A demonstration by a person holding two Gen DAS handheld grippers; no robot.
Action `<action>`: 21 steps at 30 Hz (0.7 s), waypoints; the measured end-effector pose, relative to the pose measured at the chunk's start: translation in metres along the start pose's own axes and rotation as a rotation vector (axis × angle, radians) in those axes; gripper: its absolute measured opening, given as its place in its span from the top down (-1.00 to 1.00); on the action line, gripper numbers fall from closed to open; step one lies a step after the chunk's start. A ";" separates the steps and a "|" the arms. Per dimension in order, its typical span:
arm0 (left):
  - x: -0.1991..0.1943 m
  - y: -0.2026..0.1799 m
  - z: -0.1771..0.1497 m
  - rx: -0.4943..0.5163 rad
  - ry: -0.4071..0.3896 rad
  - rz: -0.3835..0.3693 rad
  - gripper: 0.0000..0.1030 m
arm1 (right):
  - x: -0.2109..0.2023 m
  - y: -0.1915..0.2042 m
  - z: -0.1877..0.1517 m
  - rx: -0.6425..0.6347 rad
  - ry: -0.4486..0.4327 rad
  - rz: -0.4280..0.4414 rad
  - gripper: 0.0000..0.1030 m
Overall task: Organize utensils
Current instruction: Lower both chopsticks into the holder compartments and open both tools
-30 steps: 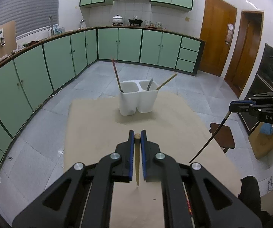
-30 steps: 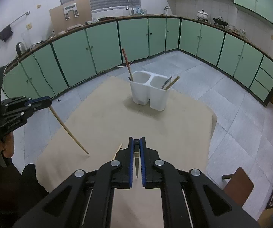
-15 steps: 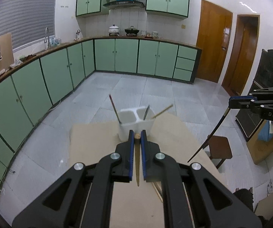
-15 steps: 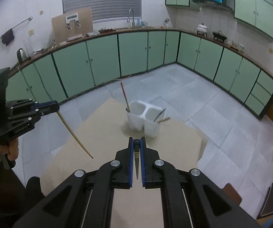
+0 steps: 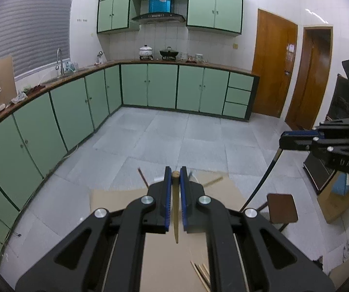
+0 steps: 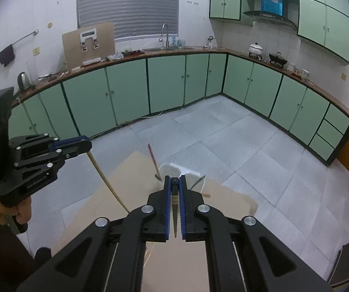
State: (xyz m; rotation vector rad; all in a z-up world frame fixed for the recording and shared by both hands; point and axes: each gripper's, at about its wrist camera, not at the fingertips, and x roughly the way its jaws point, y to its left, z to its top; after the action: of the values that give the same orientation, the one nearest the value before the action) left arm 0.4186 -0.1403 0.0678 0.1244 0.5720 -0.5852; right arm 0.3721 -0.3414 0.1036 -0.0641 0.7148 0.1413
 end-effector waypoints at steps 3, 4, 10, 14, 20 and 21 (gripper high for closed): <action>0.014 0.002 0.016 -0.002 -0.012 0.012 0.88 | 0.013 -0.008 0.016 0.026 -0.009 0.000 0.87; 0.019 0.003 0.021 -0.002 -0.014 0.018 0.88 | 0.019 -0.012 0.021 0.038 -0.009 0.003 0.87; 0.057 0.015 0.048 -0.027 -0.026 0.038 0.88 | 0.053 -0.036 0.048 0.095 -0.026 -0.006 0.87; 0.088 0.024 0.060 -0.045 -0.028 0.047 0.88 | 0.080 -0.049 0.061 0.128 -0.037 -0.020 0.88; 0.137 0.034 0.054 -0.063 -0.018 0.059 0.88 | 0.130 -0.067 0.062 0.166 -0.033 -0.044 0.87; 0.142 0.036 0.052 -0.067 -0.019 0.059 0.88 | 0.141 -0.072 0.058 0.177 -0.026 -0.047 0.88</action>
State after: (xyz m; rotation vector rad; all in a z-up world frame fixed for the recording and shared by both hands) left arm 0.5600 -0.1933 0.0324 0.0725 0.5667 -0.5087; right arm 0.5260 -0.3913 0.0554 0.0897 0.6964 0.0341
